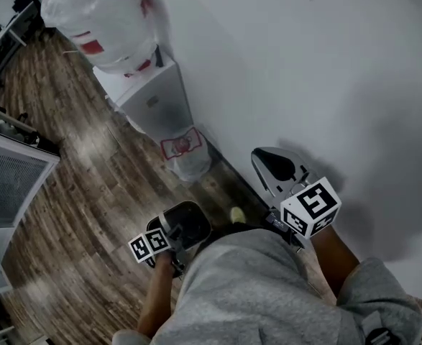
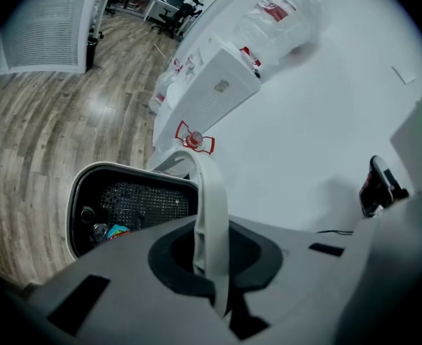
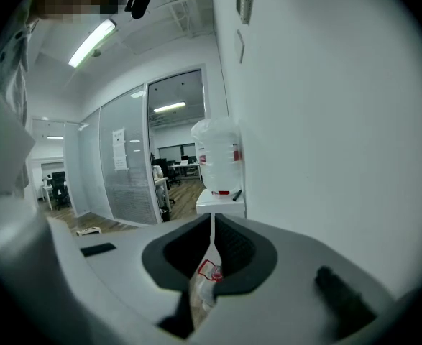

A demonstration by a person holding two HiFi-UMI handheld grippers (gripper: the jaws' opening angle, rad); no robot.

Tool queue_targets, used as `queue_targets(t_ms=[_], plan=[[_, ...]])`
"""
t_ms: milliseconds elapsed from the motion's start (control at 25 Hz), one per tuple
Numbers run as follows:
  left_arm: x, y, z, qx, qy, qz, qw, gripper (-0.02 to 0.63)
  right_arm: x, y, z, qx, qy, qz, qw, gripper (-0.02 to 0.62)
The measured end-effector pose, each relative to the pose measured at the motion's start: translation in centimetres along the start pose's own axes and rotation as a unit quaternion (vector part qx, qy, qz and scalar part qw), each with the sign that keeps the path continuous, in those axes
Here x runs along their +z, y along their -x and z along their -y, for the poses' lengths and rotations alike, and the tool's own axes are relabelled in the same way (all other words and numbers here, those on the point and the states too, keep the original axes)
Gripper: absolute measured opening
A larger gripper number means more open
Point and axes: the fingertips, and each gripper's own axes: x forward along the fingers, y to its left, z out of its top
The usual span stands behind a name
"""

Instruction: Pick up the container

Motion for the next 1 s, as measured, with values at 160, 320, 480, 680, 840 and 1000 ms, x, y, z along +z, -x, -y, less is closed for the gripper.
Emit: queue_targets(t_ms=[160,320,480,680,840,1000], plan=[[-0.1,0.0,1.1,0.011,0.026,0.028,0.9992,0.021,0.3,-0.3,1.0,0.022,-0.018,0.017,0.999,0.034],[0.0,-0.7,2.1,0.010,0.038,0.037,0.9986,0.021,0.2,-0.6,1.6,0.031,-0.031,0.024,0.999,0.034],[-0.3,-1.2,3.0,0.004,0.034,0.036,0.9988,0.021,0.1,-0.5,1.7,0.029,-0.020,0.024,0.999,0.034],[-0.5,-1.8,3.4,0.001,0.025,0.029,0.9993,0.021,0.2,-0.5,1.4,0.022,-0.009,0.025,0.999,0.034],[-0.5,-2.2,3.5,0.002,0.021,0.022,0.9995,0.021,0.4,-0.7,0.9,0.024,-0.003,0.026,0.999,0.034],[-0.9,-2.4,3.2,0.004,0.026,0.014,0.9995,0.021,0.4,-0.9,0.5,0.023,0.003,0.025,0.999,0.034]])
